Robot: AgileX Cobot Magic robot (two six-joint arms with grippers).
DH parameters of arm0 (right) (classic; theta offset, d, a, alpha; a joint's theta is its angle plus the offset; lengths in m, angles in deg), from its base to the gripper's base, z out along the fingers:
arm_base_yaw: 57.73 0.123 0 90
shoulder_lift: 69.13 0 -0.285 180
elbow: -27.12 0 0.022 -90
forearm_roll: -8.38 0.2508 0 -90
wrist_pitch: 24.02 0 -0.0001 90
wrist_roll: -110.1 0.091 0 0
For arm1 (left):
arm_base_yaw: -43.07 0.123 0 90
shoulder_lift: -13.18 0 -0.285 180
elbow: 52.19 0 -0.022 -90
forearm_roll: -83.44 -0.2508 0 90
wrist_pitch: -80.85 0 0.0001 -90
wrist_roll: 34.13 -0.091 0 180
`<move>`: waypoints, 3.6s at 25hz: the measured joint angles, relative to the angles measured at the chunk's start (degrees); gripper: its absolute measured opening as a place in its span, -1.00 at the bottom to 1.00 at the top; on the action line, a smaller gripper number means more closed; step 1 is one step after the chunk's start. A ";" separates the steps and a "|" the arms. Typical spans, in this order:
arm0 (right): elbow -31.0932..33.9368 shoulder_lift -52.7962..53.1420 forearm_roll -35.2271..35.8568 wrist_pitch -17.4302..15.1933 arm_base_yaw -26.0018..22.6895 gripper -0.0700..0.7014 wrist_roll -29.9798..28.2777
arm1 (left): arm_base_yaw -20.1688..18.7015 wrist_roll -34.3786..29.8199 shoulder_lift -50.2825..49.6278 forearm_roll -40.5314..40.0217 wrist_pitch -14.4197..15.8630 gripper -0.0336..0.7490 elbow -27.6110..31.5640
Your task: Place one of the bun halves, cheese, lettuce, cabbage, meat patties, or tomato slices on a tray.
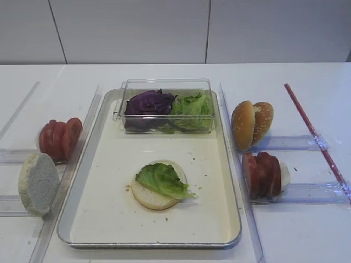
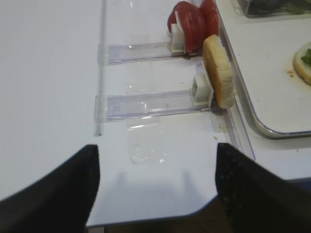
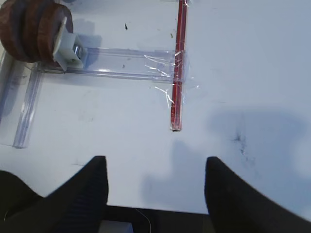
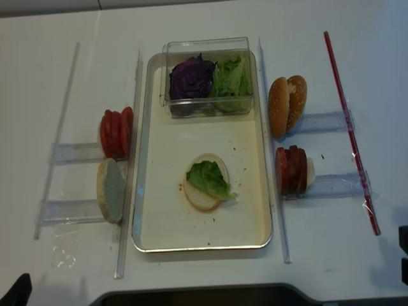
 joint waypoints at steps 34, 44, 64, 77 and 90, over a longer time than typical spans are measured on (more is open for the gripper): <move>1.70 24.12 -1.24 -3.18 0.00 0.33 1.64 | 0.00 0.00 0.08 -0.40 0.00 0.37 0.00; 1.78 24.12 -0.89 -3.18 0.00 0.48 1.68 | 0.00 0.00 0.08 -0.40 0.00 0.37 0.00; 1.78 24.12 -0.81 -3.18 0.00 0.51 1.68 | 0.00 0.00 0.08 -0.40 0.00 0.37 0.00; 1.78 24.12 -0.78 -3.18 0.00 0.51 1.58 | 0.00 0.00 0.08 -0.40 0.00 0.37 0.00; 1.78 24.12 -0.68 -3.18 0.00 0.51 1.58 | 0.00 0.00 0.08 -0.40 0.00 0.37 0.00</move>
